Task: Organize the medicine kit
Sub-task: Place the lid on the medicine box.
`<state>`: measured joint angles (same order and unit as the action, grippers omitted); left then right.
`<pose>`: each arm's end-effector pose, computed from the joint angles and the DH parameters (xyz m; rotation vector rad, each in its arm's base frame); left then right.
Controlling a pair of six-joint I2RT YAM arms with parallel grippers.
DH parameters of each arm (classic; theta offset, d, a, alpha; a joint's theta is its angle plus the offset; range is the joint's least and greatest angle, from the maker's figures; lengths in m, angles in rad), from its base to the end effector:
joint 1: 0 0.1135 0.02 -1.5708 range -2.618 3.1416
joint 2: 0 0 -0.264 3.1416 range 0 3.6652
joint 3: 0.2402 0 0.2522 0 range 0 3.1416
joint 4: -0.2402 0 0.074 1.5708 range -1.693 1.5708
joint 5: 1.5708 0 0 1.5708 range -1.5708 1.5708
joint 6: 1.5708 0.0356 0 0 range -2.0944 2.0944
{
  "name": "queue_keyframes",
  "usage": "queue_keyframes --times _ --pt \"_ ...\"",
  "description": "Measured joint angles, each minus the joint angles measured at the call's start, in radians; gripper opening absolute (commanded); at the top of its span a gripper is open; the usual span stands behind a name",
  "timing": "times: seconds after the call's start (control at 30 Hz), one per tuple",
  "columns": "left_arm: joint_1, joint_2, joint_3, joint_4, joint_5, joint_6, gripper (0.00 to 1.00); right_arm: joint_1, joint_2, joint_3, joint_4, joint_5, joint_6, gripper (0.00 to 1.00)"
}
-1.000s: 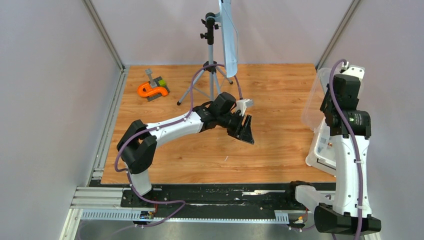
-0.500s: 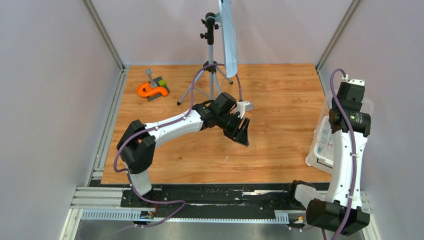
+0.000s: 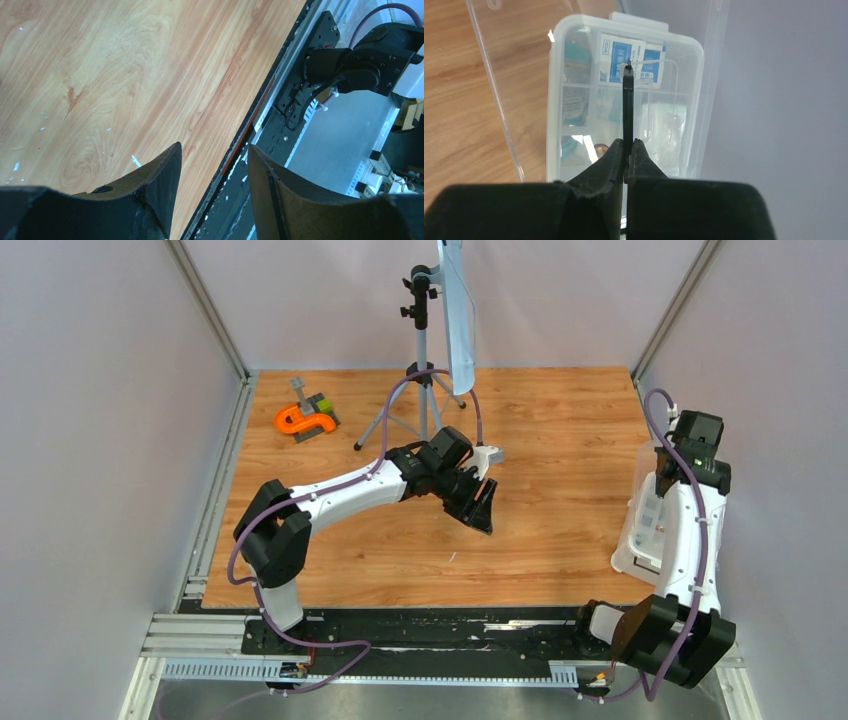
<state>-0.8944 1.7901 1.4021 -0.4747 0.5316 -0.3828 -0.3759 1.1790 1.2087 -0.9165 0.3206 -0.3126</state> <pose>0.2332 -0.3193 0.2545 0.9257 2.4888 -1.1596 0.2102 -0.0950 0.3412 0.2246 2.5121 -0.6858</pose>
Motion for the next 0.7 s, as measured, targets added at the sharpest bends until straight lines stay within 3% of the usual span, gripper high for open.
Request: queue_keyframes --times 0.7 --pt "0.0 0.0 0.0 -0.007 -0.009 0.015 0.59 -0.04 -0.003 -0.034 0.002 0.099 0.013 0.0"
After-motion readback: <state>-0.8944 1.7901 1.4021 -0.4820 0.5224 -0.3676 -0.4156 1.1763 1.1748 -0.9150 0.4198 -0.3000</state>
